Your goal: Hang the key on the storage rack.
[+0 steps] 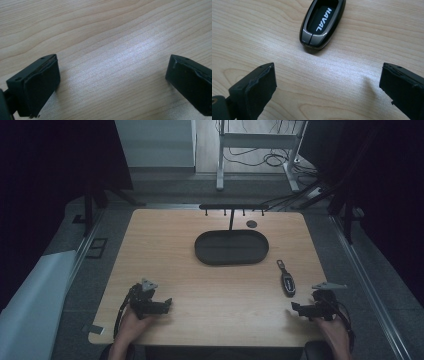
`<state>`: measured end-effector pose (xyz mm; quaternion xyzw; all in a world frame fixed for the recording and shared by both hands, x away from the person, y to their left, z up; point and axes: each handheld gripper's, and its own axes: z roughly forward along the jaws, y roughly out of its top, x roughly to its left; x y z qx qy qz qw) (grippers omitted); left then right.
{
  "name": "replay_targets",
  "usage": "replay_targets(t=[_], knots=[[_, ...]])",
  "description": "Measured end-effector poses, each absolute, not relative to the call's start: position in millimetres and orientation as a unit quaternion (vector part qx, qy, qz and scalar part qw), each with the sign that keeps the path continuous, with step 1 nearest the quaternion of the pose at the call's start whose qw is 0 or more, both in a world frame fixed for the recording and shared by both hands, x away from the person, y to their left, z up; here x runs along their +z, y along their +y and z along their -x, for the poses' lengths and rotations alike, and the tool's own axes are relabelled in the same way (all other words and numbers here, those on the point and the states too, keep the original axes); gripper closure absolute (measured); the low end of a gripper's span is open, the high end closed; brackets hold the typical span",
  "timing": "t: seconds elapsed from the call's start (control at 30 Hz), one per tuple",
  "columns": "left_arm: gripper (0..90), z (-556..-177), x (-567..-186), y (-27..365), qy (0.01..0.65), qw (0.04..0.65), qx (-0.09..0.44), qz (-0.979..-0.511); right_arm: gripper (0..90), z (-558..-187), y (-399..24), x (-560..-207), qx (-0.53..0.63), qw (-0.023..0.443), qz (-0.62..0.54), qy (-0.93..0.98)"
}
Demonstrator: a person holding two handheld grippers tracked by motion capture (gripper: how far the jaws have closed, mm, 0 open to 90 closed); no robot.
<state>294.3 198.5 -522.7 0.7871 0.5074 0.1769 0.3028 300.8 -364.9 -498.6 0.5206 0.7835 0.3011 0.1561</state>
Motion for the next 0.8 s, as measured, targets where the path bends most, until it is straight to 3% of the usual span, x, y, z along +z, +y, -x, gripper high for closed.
replay_targets(t=[0.8], knots=[[0.0, -293.5, -522.8, 198.6, 0.508, 0.303, 0.177, -0.787, 0.0, -302.9, -362.9, -503.8, 0.272, 0.141, -0.508, 0.805]])
